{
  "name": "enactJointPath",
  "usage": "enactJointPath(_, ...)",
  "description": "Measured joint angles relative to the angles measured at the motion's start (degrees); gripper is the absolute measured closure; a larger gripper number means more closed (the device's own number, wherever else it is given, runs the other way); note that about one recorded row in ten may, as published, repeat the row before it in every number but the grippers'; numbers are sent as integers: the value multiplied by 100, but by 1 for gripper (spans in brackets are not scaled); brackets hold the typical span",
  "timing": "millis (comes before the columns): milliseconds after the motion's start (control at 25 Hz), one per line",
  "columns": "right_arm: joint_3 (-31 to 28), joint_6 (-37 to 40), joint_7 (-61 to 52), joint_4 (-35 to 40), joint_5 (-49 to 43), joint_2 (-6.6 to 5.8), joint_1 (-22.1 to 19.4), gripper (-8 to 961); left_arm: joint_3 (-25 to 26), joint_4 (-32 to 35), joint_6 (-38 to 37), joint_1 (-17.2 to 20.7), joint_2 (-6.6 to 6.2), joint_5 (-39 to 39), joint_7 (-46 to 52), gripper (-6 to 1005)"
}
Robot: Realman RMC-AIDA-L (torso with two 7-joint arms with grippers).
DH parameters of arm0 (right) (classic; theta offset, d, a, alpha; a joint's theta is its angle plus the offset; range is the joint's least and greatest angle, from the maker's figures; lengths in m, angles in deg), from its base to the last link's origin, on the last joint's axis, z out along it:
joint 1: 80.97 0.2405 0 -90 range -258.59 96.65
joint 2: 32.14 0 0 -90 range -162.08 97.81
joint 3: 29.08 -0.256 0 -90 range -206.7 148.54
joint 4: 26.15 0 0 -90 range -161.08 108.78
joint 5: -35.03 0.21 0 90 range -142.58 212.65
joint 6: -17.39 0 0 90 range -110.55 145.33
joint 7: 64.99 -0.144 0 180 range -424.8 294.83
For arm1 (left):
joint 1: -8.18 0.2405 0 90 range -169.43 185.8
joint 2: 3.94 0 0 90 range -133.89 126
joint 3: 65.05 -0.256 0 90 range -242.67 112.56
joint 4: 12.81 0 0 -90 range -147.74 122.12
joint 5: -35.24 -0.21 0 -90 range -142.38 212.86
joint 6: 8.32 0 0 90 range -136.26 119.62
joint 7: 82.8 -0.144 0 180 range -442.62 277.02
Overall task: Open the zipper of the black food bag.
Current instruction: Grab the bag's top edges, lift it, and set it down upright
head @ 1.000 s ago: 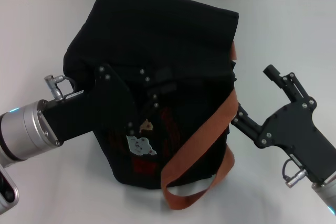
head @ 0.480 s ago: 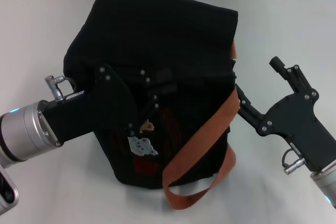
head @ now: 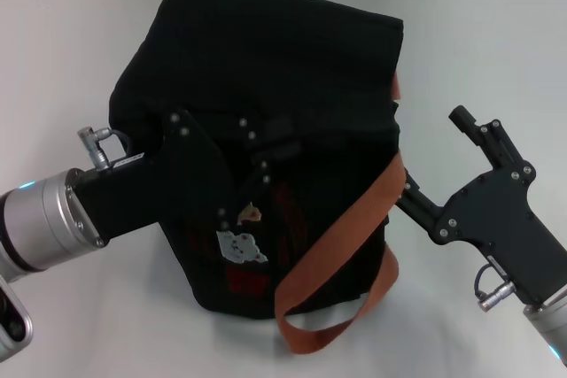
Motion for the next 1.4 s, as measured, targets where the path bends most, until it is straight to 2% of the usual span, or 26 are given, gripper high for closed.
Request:
enactJointPath(280, 41, -130, -8, -13, -5, 0, 41, 122, 0, -8, 13, -41, 0, 0, 22, 915)
enactJointPath(640, 183, 149, 1, -61, 4, 0, -126, 122, 0, -8, 5, -40, 0, 0, 23, 914)
enactJointPath(920, -22, -202, 3, -69, 56, 0, 84, 122, 1, -8, 1, -40, 0, 1, 23, 914)
enactJointPath(1400, -160, -166, 19, -97, 61, 0, 128, 121, 0, -8, -20, -39, 0, 1, 17, 914)
